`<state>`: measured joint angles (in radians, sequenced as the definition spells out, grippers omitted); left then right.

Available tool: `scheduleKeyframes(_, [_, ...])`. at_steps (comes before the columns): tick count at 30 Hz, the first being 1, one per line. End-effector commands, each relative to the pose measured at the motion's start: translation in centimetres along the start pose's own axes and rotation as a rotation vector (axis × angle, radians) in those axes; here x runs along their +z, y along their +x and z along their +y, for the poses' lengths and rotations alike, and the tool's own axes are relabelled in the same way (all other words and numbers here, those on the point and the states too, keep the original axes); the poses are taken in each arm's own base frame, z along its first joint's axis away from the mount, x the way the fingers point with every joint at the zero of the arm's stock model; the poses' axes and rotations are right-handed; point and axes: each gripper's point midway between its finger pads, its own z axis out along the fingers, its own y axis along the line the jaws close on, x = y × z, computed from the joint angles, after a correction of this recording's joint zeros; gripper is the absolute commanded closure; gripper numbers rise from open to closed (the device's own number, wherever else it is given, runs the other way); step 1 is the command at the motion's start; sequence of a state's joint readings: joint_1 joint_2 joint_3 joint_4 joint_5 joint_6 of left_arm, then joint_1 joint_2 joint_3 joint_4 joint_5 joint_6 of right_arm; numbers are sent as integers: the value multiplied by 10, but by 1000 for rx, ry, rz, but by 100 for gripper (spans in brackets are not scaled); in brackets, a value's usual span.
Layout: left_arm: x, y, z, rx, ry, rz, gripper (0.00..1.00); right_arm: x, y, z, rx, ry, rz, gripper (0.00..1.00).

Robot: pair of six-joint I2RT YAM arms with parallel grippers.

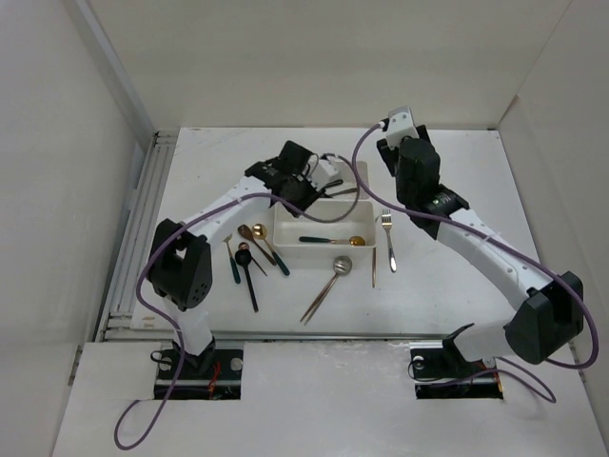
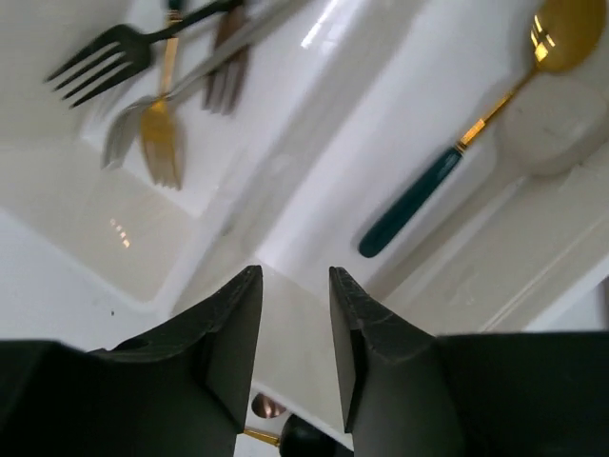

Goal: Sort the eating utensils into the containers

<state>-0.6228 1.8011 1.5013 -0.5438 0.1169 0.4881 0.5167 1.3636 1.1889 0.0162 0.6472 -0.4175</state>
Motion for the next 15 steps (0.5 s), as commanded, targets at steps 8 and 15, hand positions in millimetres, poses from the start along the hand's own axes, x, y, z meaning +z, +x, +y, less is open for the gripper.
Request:
scheduleKeyframes(8, [-80, 113, 102, -886, -227, 39, 64, 9, -28, 16, 63, -17, -57, 39])
scheduleKeyframes(15, [-48, 212, 60, -1156, -87, 301, 72, 7, -36, 30, 60, -44, -70, 39])
